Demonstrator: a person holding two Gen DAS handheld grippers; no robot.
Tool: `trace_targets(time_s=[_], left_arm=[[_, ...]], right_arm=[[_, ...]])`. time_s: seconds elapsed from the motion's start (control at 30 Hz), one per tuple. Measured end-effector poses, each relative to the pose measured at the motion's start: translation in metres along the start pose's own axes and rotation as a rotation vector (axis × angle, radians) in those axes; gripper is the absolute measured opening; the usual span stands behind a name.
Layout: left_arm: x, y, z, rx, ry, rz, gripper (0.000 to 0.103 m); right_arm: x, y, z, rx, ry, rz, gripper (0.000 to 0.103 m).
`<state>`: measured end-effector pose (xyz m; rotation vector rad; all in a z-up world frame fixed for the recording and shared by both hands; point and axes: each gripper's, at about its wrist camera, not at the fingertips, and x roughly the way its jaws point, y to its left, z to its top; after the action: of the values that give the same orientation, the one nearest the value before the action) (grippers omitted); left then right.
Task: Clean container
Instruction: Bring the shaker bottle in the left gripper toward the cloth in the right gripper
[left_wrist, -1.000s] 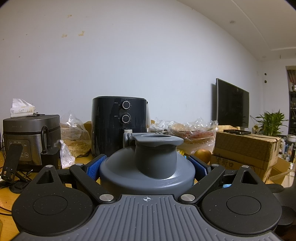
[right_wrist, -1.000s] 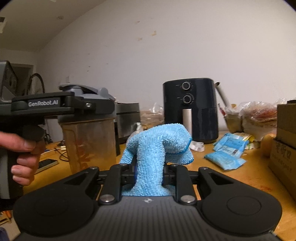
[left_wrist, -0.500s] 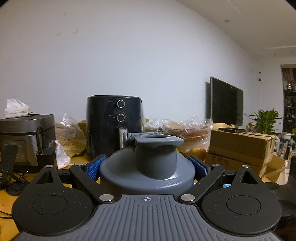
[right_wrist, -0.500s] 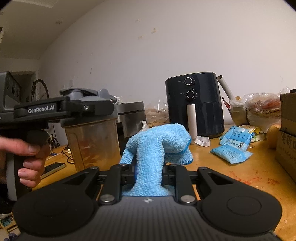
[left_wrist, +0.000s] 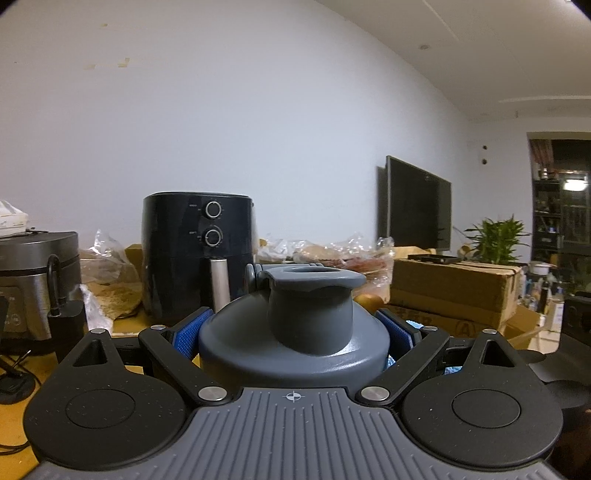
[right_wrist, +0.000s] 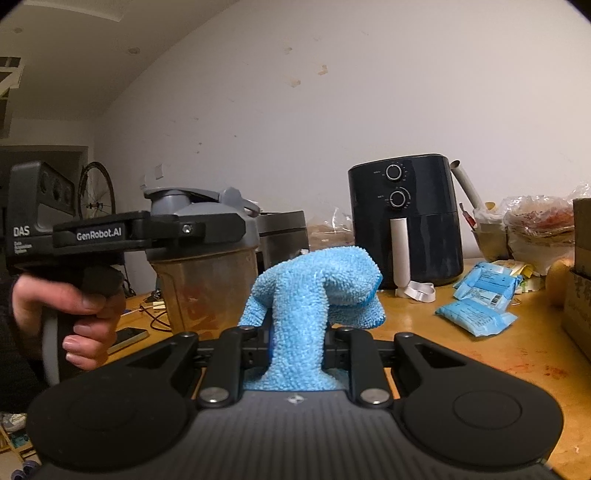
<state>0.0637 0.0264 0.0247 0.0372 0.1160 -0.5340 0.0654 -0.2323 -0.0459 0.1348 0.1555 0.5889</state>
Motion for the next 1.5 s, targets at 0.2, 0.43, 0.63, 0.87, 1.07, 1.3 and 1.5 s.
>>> trace_targets(time_s=[0.2, 0.43, 0.63, 0.87, 1.07, 1.3, 1.5], left_arm=[[0.000, 0.006, -0.002, 0.004, -0.009, -0.056, 0.095], [0.001, 0.013, -0.004, 0.010, -0.014, -0.120, 0.095], [0.003, 0.017, -0.004, 0.016, -0.014, -0.163, 0.095], [0.006, 0.025, -0.003, 0.021, -0.008, -0.232, 0.095], [0.011, 0.033, -0.003, 0.025, -0.005, -0.286, 0.095], [0.013, 0.034, -0.005, 0.026, -0.006, -0.297, 0.095], [0.014, 0.036, -0.007, 0.024, -0.009, -0.300, 0.095]], right_arm=[[-0.001, 0.004, 0.001, -0.009, -0.005, 0.028, 0.015], [-0.003, 0.005, 0.002, -0.013, -0.009, 0.067, 0.015], [-0.004, 0.011, 0.003, -0.041, -0.006, 0.108, 0.015], [-0.006, 0.021, 0.003, -0.094, 0.000, 0.152, 0.015], [-0.004, 0.027, 0.003, -0.114, -0.003, 0.153, 0.015], [-0.002, 0.036, 0.006, -0.143, -0.017, 0.137, 0.015], [0.002, 0.039, 0.012, -0.180, -0.009, 0.124, 0.015]])
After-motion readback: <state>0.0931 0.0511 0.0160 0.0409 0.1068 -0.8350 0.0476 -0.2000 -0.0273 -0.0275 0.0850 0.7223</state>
